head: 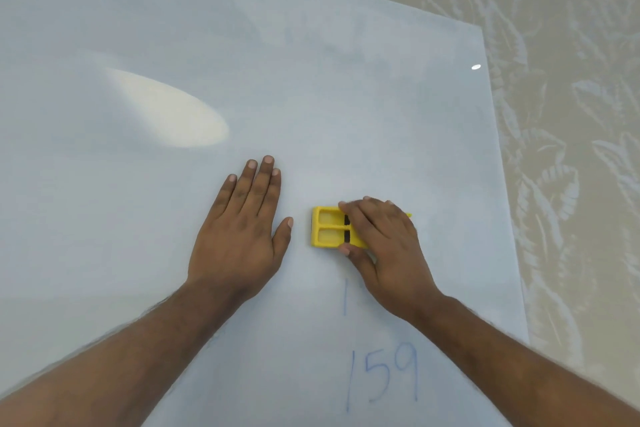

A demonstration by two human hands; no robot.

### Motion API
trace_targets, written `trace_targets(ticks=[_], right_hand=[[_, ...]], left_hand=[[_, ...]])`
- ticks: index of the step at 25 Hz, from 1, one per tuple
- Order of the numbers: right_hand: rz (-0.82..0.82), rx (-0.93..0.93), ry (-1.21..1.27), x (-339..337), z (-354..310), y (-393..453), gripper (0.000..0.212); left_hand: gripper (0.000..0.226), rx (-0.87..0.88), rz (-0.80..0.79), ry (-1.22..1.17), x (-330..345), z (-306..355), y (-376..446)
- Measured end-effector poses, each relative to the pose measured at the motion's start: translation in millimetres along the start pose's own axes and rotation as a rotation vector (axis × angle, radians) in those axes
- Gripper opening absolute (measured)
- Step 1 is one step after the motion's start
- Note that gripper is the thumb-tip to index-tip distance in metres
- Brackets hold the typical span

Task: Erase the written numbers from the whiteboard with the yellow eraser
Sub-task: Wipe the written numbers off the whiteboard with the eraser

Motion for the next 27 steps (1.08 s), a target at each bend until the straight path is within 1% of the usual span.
trace_targets(ticks=[2, 4, 7, 9, 10, 14, 16, 18, 22, 24, 25, 27], right_hand=[[-0.060, -0.053, -0.012, -6.9, 9.9, -20.7, 0.047], [-0.090, -0.060, -0.021, -17.0, 27.4, -28.6, 0.047], [-0.007, 0.064, 0.020, -26.0, 43.5, -4.2, 0.045], [0.050, 0.139, 0.060, -22.5, 35.7, 16.0, 0.046], [0.062, 0.143, 0.067, -17.3, 26.6, 20.4, 0.047], [0.033, 0.009, 0.066, 2.0, -6.1, -15.4, 0.048], [-0.010, -0.048, 0.056, 1.6, -6.1, -41.9, 0.049], [-0.040, -0.063, 0.029, -3.7, 5.1, -64.1, 0.049], [0.031, 0.109, 0.067, -17.4, 31.8, -70.4, 0.048], [0.072, 0.165, 0.103, -16.1, 27.3, -58.5, 0.047], [0.073, 0.165, 0.109, -12.8, 20.3, -54.3, 0.047], [0.042, 0.096, 0.104, -3.9, 1.3, -57.2, 0.048]], left_hand=[[0.067, 0.002, -0.007, 0.009, 0.3, 0.2, -7.5], [0.068, 0.002, -0.019, 0.029, 1.4, 2.9, -17.3], [0.068, -0.027, -0.019, 0.031, 2.0, 7.6, -28.0], [0.068, -0.033, -0.014, 0.030, 2.2, 9.9, -30.6], [0.068, -0.034, -0.010, 0.029, 2.0, 9.6, -31.4], [0.068, -0.044, -0.014, 0.026, 3.7, 11.4, -38.4], [0.068, -0.049, -0.019, 0.030, 4.1, 12.8, -42.1], [0.067, -0.064, -0.018, 0.020, 3.8, 14.6, -46.7], [0.067, -0.106, -0.014, 0.011, 4.8, 25.0, -60.3], [0.067, -0.110, -0.014, 0.001, 5.5, 28.9, -65.7], [0.067, -0.108, -0.014, -0.004, 5.5, 29.6, -67.3], [0.067, -0.109, -0.020, -0.003, 5.3, 30.5, -70.0]])
Point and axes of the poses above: each hand's wrist, its own y-axis towards the middle knuckle, its own x-axis out of the palm, z = x × y, the point moved 2 cm from there along y, towards the middle knuckle, and after that the axes turned 3 degrees about x, right-handed, at the moved point
